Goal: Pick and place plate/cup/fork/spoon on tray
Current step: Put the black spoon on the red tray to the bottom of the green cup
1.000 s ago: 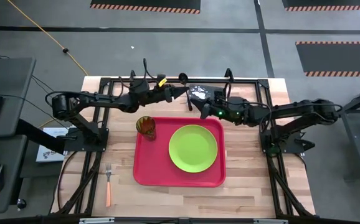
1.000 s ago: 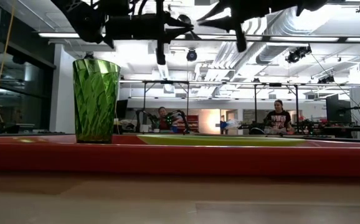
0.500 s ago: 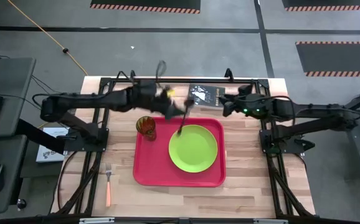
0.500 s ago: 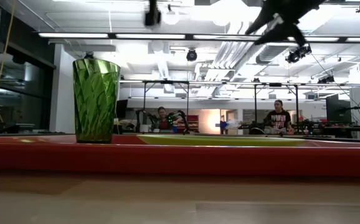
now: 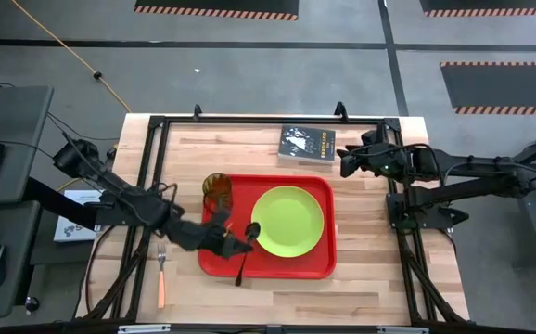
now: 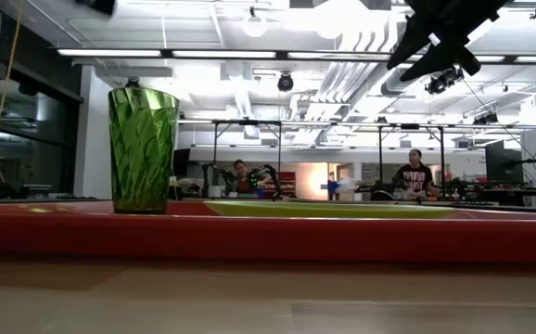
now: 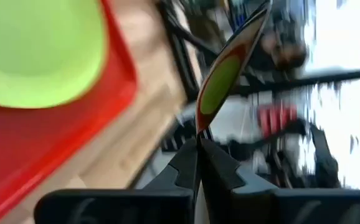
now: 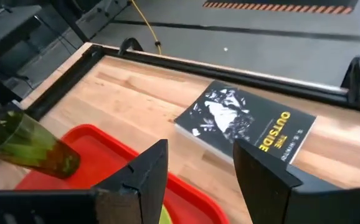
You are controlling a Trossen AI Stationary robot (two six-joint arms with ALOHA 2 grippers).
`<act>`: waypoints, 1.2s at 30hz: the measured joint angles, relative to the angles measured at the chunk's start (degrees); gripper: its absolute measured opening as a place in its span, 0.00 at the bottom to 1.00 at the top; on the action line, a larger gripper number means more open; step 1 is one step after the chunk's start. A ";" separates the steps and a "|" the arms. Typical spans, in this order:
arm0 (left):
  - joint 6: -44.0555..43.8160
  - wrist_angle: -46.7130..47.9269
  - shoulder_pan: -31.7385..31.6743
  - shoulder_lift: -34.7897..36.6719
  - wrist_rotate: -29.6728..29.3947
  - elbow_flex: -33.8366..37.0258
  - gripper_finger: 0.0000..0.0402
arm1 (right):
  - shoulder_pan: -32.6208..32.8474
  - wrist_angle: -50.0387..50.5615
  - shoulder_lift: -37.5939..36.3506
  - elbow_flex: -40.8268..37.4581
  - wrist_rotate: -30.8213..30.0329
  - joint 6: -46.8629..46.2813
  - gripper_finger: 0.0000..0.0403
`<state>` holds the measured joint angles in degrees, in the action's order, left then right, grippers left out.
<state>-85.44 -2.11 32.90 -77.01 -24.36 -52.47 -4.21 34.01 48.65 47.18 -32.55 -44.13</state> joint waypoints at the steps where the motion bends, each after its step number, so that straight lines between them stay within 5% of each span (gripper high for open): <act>1: -1.98 -1.06 1.10 -0.32 -2.69 1.77 0.00 | 0.00 0.16 0.16 0.00 0.34 -0.82 0.43; 13: -35.56 17.20 9.17 -0.95 -17.95 12.23 0.00 | 0.01 0.44 1.80 -0.02 1.13 -8.51 0.43; 25: -37.15 14.78 7.08 -0.95 -6.96 21.25 0.00 | 0.00 -0.98 5.94 -0.02 0.11 -11.55 0.43; 36: -29.83 15.35 -0.65 -0.95 0.45 21.80 0.00 | 0.00 -3.37 10.07 -0.05 0.25 -11.55 0.43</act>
<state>-115.27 13.24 32.25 -77.95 -23.91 -30.68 -4.21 30.64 58.72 47.13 -32.29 -55.68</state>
